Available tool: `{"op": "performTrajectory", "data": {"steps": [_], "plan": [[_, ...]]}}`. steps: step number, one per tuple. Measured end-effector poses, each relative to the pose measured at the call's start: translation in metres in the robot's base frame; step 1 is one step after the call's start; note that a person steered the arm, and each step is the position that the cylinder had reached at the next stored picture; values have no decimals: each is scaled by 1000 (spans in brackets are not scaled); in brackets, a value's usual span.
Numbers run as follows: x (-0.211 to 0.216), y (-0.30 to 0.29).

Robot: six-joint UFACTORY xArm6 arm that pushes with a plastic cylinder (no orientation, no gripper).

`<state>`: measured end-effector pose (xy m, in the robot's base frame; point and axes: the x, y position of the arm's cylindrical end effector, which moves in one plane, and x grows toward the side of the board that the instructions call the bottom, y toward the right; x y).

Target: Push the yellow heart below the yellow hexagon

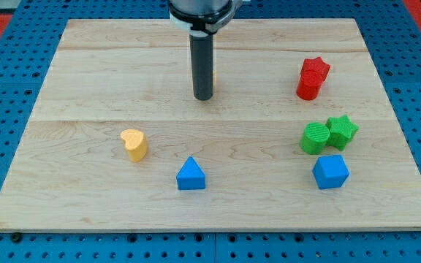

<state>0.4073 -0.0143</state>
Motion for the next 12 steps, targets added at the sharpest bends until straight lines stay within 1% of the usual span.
{"op": "performTrajectory", "data": {"steps": [1,3,4,5,6,7,8,9,10,12], "plan": [[48,-8],[120,-57],[101,-92],[73,-99],[75,-106],[110,-118],[130,-149],[137,-203],[109,-222],[58,-222]]}}
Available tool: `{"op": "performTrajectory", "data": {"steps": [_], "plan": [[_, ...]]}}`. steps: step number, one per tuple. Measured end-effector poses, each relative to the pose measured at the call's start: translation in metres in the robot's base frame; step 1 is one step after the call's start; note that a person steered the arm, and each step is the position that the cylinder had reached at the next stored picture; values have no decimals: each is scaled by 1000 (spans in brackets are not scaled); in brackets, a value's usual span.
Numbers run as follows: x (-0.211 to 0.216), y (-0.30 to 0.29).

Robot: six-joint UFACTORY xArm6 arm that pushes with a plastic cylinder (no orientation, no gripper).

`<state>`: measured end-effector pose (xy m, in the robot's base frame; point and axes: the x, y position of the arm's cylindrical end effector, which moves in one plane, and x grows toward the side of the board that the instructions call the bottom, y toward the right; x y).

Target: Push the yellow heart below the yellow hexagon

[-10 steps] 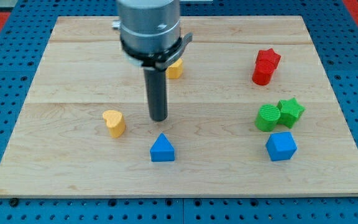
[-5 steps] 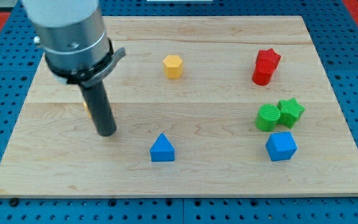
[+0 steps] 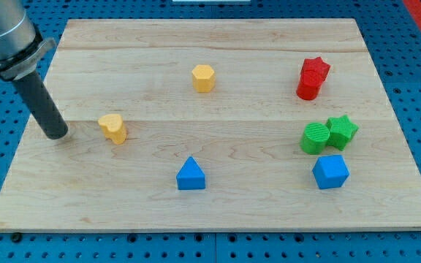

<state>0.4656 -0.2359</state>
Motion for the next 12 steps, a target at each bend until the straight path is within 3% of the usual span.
{"op": "performTrajectory", "data": {"steps": [2,5,6,9,12], "plan": [[-17,-5],[34,-33],[43,12],[-29,126],[-25,188]]}}
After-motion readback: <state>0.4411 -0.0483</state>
